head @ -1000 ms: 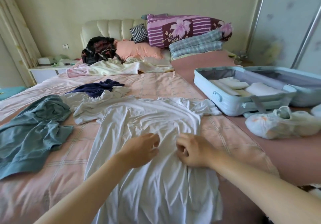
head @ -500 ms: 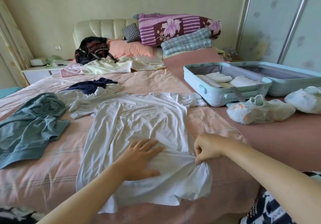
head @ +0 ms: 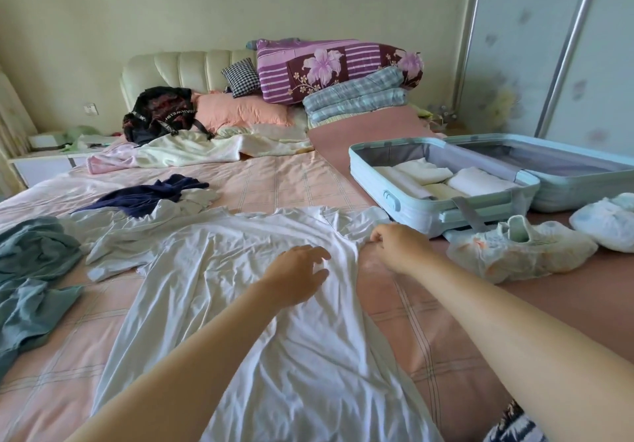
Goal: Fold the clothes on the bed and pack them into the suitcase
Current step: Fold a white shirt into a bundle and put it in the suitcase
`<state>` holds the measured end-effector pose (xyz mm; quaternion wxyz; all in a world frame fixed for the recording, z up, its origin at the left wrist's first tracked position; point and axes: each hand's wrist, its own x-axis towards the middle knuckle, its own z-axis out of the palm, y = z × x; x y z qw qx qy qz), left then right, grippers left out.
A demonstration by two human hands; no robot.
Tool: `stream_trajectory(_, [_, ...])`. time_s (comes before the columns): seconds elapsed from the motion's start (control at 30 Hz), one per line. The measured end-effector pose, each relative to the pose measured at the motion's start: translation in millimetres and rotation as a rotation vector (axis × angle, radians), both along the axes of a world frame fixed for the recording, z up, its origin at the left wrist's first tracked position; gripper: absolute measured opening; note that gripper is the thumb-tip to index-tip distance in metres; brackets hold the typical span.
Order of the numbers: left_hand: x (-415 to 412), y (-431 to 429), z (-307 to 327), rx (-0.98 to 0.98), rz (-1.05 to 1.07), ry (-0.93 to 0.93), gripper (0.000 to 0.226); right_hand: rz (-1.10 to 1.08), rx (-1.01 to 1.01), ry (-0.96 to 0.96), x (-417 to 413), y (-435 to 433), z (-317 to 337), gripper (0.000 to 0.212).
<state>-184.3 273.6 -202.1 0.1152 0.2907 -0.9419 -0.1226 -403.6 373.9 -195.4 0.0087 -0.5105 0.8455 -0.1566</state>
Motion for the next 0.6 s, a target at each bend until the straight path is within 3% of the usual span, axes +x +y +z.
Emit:
stream_trajectory(0.13, [-57.8, -21.6, -0.4, -0.036, -0.028, -0.040, 0.046, -0.009, 0.117, 0.157, -30.0, -26.6, -11.4, 0.045])
stream_trajectory(0.3, [-120.8, -45.4, -10.6, 0.067, -0.011, -0.162, 0.067, -0.078, 0.173, 0.174, -52.4, -54.1, -27.7, 0.044])
stream_trajectory(0.4, [-141.2, -48.2, -15.6, 0.078, 0.020, -0.224, 0.065, -0.155, 0.137, 0.167, -57.4, -68.6, -34.1, 0.044])
stream_trajectory(0.5, [-143.2, -51.8, -13.8, 0.137, 0.062, -0.085, 0.053, -0.210, 0.023, 0.026, -57.6, -88.3, -35.4, 0.037])
stream_trajectory(0.6, [-126.3, -71.8, -10.6, 0.467, 0.087, 0.177, 0.039, -0.142, -0.166, -0.157, -46.2, -108.7, -26.6, 0.033])
